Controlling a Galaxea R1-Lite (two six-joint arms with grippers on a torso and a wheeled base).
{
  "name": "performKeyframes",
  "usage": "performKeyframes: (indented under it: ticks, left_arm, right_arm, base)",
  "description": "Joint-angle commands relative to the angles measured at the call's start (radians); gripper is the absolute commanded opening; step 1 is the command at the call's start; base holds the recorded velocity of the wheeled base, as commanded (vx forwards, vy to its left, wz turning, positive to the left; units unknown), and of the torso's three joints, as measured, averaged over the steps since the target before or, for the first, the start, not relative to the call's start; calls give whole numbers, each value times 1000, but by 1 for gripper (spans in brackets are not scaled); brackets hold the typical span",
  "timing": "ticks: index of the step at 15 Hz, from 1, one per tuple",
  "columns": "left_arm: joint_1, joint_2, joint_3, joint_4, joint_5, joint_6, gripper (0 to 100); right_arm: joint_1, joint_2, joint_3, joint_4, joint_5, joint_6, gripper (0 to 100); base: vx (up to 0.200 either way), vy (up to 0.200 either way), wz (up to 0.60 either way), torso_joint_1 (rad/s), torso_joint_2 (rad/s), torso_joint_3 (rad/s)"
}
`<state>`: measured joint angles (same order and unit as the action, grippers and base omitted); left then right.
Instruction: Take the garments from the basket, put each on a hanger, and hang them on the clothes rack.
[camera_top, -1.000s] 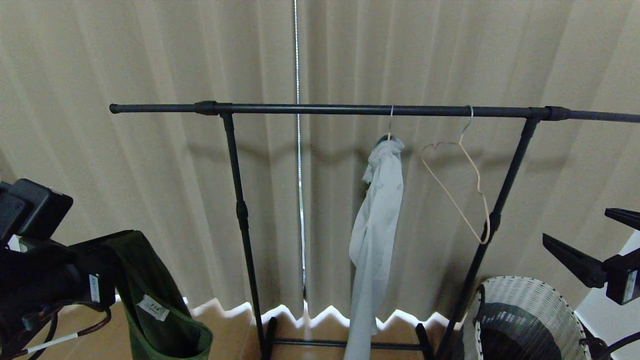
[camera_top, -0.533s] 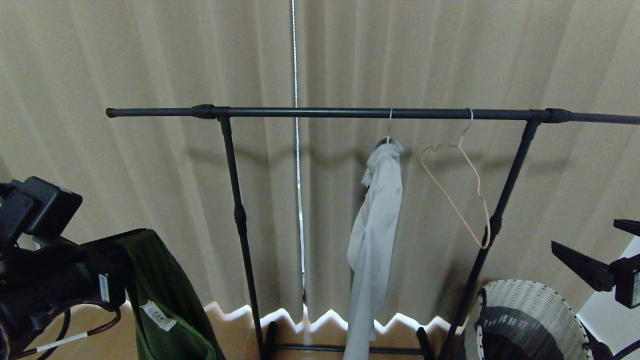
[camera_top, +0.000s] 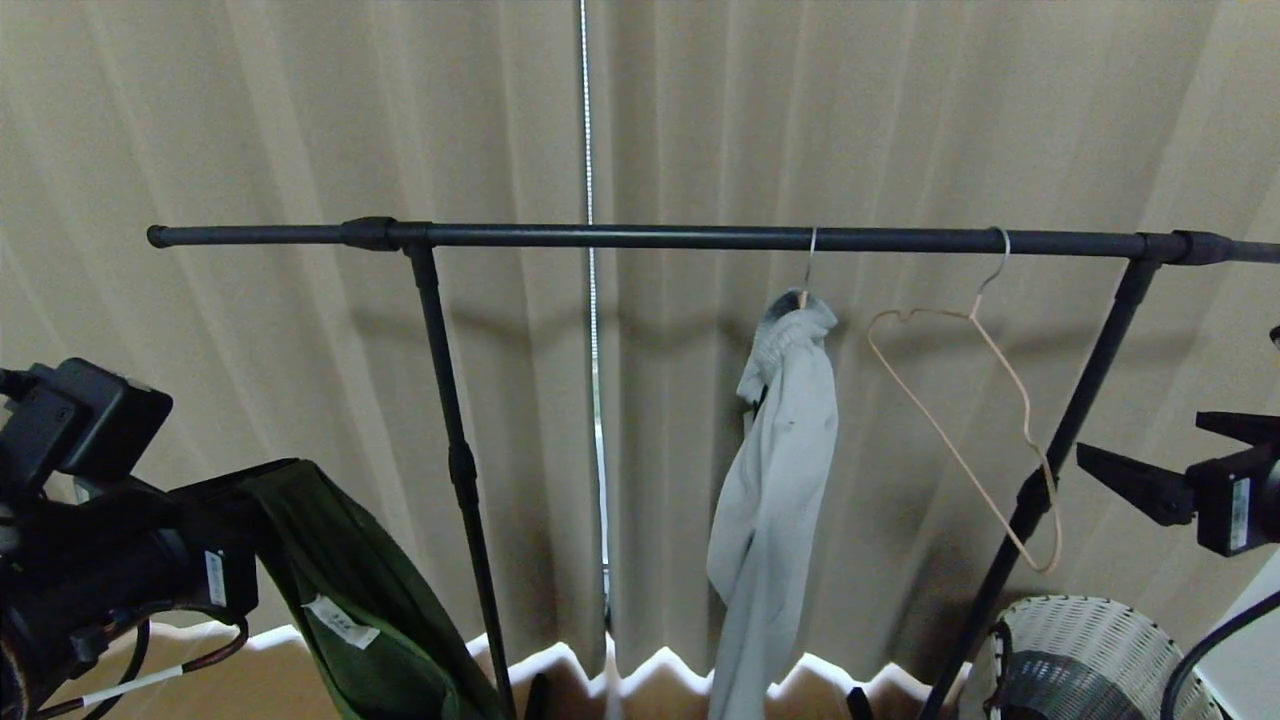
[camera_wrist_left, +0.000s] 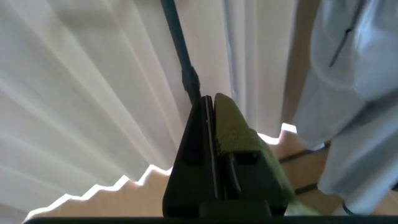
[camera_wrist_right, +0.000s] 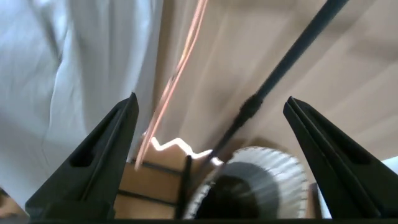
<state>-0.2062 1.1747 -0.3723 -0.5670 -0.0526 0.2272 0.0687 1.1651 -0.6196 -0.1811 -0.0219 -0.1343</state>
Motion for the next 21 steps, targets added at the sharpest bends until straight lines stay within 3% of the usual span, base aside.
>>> performKeyframes:
  ticks: [1, 4, 10, 12, 19, 20, 21]
  left_arm:
    - [1, 0, 7, -2, 0, 0, 0]
    - [2, 2, 9, -2, 0, 0, 0]
    - [2, 8, 9, -2, 0, 0, 0]
    - [2, 10, 10, -2, 0, 0, 0]
    - [2, 10, 15, -2, 0, 1, 0]
    - [2, 10, 15, -2, 0, 3, 0]
    - [2, 10, 15, -2, 0, 1, 0]
  right_arm:
    - [17, 140, -86, 28, -4, 56, 100]
    - [29, 266, -177, 77, -27, 143, 100]
    - [132, 404, -258, 111, -150, 259, 100]
    - [152, 427, -273, 101, -207, 263, 100]
    - [138, 456, -287, 97, -211, 265, 100]
    - [129, 456, -287, 97, -211, 263, 0]
    - [125, 456, -287, 97, -213, 263, 0]
  base:
    - [0, 0, 0, 0, 0, 0]
    - [0, 0, 0, 0, 0, 0]
    - [0, 0, 0, 0, 0, 0]
    - [0, 0, 0, 0, 0, 0]
    - [0, 0, 0, 0, 0, 0]
    - [0, 0, 0, 0, 0, 0]
    - [0, 0, 0, 0, 0, 0]
